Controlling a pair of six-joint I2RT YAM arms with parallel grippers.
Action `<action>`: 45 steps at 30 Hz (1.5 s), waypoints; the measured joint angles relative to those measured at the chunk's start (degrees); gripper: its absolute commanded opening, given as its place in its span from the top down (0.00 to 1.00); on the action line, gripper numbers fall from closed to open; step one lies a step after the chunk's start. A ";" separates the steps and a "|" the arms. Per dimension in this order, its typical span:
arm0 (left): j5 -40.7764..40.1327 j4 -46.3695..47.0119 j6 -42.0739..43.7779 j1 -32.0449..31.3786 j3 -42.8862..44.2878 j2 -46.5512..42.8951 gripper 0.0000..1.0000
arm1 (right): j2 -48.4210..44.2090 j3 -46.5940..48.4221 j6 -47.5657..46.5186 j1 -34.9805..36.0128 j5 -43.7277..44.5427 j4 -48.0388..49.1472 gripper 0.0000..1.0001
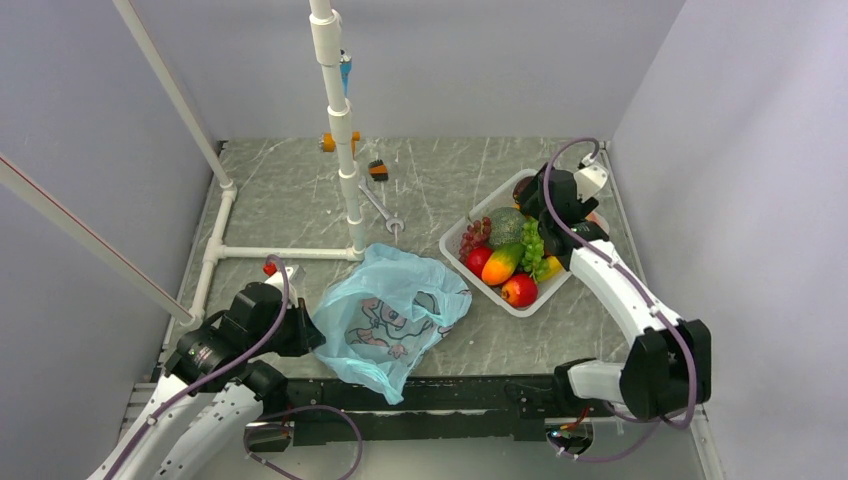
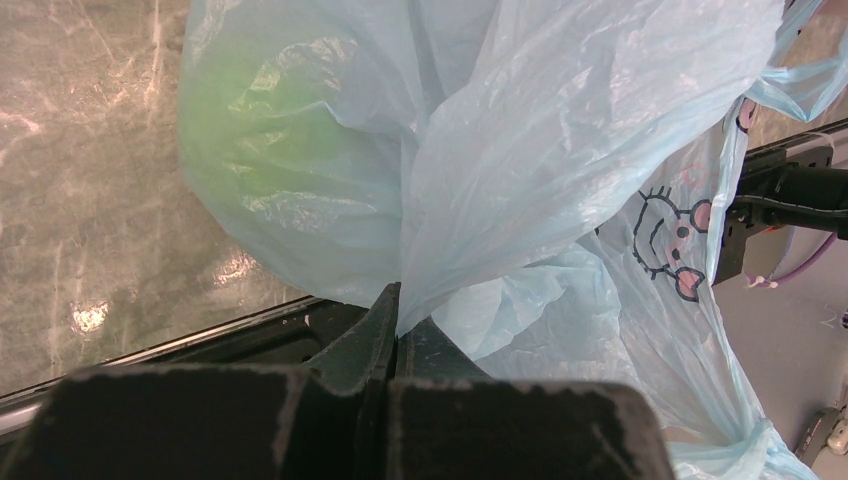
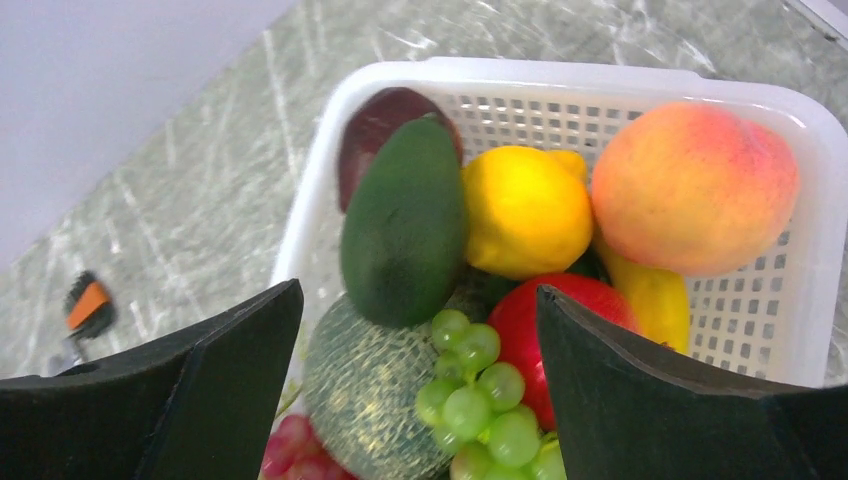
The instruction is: Take the fake fruits out of the plastic bag
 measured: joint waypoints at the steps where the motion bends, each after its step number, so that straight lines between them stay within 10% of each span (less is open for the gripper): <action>1: 0.00 0.00 0.00 0.00 0.00 0.00 1.00 | -0.98 0.00 -0.31 0.59 0.26 0.04 0.12; 12: 0.00 0.00 0.00 0.00 0.00 0.00 1.00 | -8.57 -0.24 -9.60 18.18 -1.16 3.78 0.13; 27: 0.00 0.00 0.00 0.00 0.00 -0.02 1.00 | -17.97 -11.41 -24.48 42.58 -44.68 20.61 0.15; 34: -0.02 0.00 -0.02 0.00 0.00 -0.13 1.00 | -4.48 -9.60 -28.28 56.39 -43.95 21.22 0.25; 45: 1.70 0.61 0.20 0.00 4.22 -1.20 1.00 | 12.39 -8.02 -28.20 58.77 -31.41 26.23 0.33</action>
